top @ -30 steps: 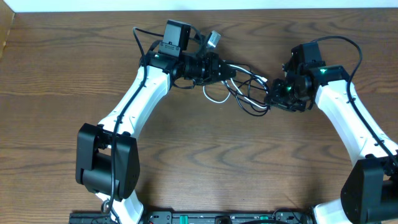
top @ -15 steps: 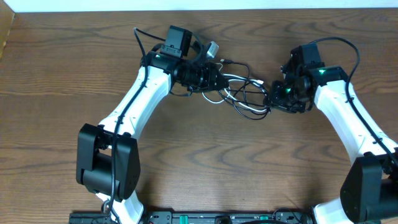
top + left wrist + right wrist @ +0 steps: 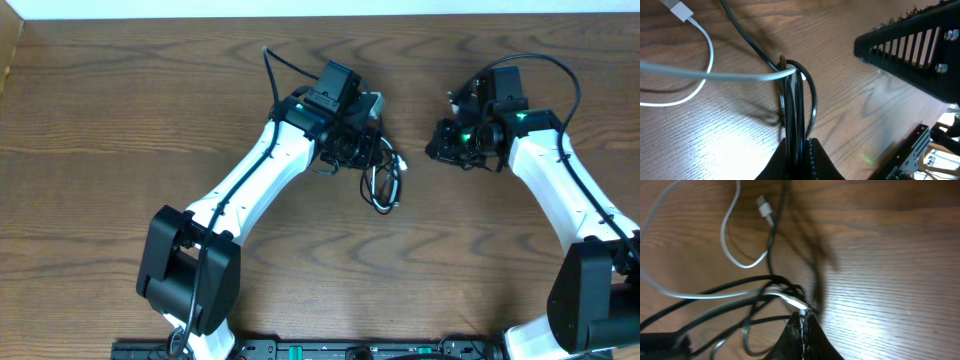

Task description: Untangle cables

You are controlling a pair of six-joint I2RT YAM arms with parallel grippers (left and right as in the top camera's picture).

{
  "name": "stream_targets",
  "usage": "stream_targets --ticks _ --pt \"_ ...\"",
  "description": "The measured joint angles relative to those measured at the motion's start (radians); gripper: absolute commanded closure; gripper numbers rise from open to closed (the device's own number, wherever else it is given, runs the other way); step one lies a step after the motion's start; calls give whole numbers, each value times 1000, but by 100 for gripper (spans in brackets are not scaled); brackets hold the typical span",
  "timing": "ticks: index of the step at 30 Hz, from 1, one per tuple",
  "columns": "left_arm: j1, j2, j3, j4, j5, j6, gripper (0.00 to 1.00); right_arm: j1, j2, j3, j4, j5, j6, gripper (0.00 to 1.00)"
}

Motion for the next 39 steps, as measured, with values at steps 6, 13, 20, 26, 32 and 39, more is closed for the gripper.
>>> stream_targets --ticks 6,13,20,26,32,39 --pt "-5 1 0 17 -17 -1 93 6 0 0 0 -14 21 85" --pt "-3 2 0 64 39 10 93 6 0 0 30 -82 6 71" --pt "1 2 0 65 129 49 93 8 0 0 64 -197 -19 68" --pt "1 2 0 63 140 53 93 31 0 0 75 -220 25 60" --pt "3 3 0 64 140 65 92 69 0 0 105 -222 100 57" --pt "8 9 0 51 133 114 92 81 42 3 68 -210 143 62"
